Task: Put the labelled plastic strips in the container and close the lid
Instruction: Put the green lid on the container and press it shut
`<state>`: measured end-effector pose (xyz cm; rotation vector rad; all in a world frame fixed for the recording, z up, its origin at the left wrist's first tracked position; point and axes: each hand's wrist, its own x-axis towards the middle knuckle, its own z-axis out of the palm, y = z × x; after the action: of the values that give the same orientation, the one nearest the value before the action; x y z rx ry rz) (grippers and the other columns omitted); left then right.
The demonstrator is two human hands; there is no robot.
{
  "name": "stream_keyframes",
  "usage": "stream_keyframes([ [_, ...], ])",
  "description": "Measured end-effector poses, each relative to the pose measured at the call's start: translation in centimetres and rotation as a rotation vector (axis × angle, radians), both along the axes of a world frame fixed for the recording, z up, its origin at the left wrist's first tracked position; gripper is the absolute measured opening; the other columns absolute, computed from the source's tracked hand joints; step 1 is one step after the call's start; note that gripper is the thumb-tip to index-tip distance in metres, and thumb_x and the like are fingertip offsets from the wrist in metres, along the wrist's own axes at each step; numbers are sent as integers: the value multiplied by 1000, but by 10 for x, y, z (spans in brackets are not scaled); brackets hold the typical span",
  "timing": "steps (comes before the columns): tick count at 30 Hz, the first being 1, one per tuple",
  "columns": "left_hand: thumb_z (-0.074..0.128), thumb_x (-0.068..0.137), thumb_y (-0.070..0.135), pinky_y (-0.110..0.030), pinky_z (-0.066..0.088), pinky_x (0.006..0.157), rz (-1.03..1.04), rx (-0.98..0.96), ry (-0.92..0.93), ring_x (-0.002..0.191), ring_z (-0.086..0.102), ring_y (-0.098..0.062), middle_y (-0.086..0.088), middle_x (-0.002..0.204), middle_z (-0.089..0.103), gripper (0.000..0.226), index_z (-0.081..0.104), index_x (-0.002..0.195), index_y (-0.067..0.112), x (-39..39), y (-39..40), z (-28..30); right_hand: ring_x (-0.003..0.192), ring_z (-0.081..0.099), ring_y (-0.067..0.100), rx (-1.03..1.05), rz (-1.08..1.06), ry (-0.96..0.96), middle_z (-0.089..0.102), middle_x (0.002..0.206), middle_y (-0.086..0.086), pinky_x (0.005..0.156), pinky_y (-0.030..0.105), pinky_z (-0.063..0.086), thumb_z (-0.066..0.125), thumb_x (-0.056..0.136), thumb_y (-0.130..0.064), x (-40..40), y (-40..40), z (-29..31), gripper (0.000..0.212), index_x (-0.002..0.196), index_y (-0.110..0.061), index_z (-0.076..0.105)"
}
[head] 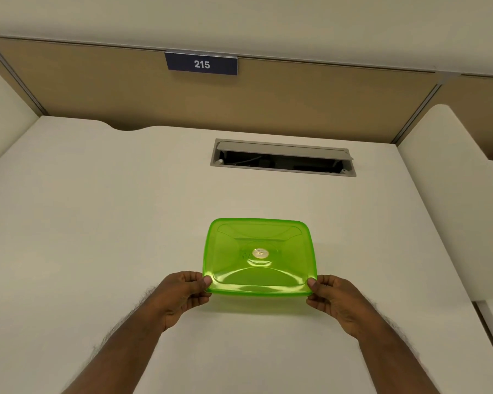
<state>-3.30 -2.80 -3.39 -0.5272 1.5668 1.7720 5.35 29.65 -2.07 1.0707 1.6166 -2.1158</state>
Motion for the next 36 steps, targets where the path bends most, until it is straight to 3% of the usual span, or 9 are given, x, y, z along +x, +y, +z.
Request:
stream_keyframes([
  [6, 67, 86, 4, -27, 59, 60, -24, 6, 0, 61, 64, -19, -13, 72, 64, 7, 62, 84, 0, 0, 1, 3, 64, 60, 18, -7, 22, -15, 62, 78, 13, 59, 28, 60, 67, 84, -5, 0, 2, 1, 16, 96, 3, 61],
  [10, 70, 85, 9, -29, 58, 60, -43, -17, 34, 60, 63, -19, -10, 71, 63, 12, 59, 86, 4, 3, 2, 6, 75, 61, 20, -22, 63, -27, 63, 88, 11, 65, 35, 60, 70, 82, -13, 4, 5, 3, 28, 105, 0, 60],
  [12, 70, 85, 13, -31, 58, 60, -21, -43, 29, 60, 63, -20, -10, 76, 61, 16, 57, 90, 6, 4, 5, 8, 83, 62, 21, 73, 173, -71, 64, 97, 8, 73, 39, 60, 70, 83, -25, 3, 8, 8, 32, 108, -7, 61],
  [15, 70, 85, 27, -37, 57, 65, 40, -66, -6, 66, 62, -26, -10, 81, 54, 28, 54, 90, 5, 8, 7, 13, 83, 61, 18, 268, 229, -69, 63, 102, 3, 73, 36, 55, 66, 84, -39, -13, 16, 16, 35, 108, -14, 61],
  [18, 72, 82, 34, -40, 57, 69, 58, -84, -85, 69, 63, -29, -13, 84, 53, 38, 56, 96, 3, 22, 11, 17, 91, 63, 22, 440, 202, 26, 64, 109, 4, 72, 35, 54, 63, 86, -42, -44, 23, 23, 40, 115, -16, 59],
  [21, 73, 74, 36, -36, 58, 64, -6, 38, -197, 63, 66, -26, -12, 81, 62, 45, 59, 102, 4, 46, 23, 17, 100, 64, 24, 553, 273, 90, 65, 112, 5, 73, 35, 54, 60, 88, -44, -79, 29, 28, 43, 122, -18, 58],
  [24, 69, 78, 39, -34, 56, 64, -71, 97, -221, 67, 68, -25, -13, 88, 69, 48, 61, 109, 3, 63, 46, 16, 97, 64, 23, 612, 410, 71, 66, 111, 5, 71, 34, 54, 54, 89, -49, -109, 29, 29, 42, 116, -18, 63],
  [29, 64, 88, 40, -33, 56, 66, -71, 87, -162, 71, 70, -22, -8, 94, 77, 42, 63, 110, 4, 65, 88, 20, 87, 65, 26, 583, 468, 27, 69, 102, 18, 77, 41, 57, 59, 87, -47, -133, 27, 21, 36, 86, -13, 67],
  [36, 67, 87, 34, -29, 56, 60, 32, 42, -134, 68, 72, -19, -10, 93, 78, 38, 65, 106, 2, 69, 108, 22, 85, 65, 26, 518, 491, 21, 68, 101, 22, 64, 29, 54, 64, 88, -31, -140, 37, 22, 31, 93, -1, 68],
])
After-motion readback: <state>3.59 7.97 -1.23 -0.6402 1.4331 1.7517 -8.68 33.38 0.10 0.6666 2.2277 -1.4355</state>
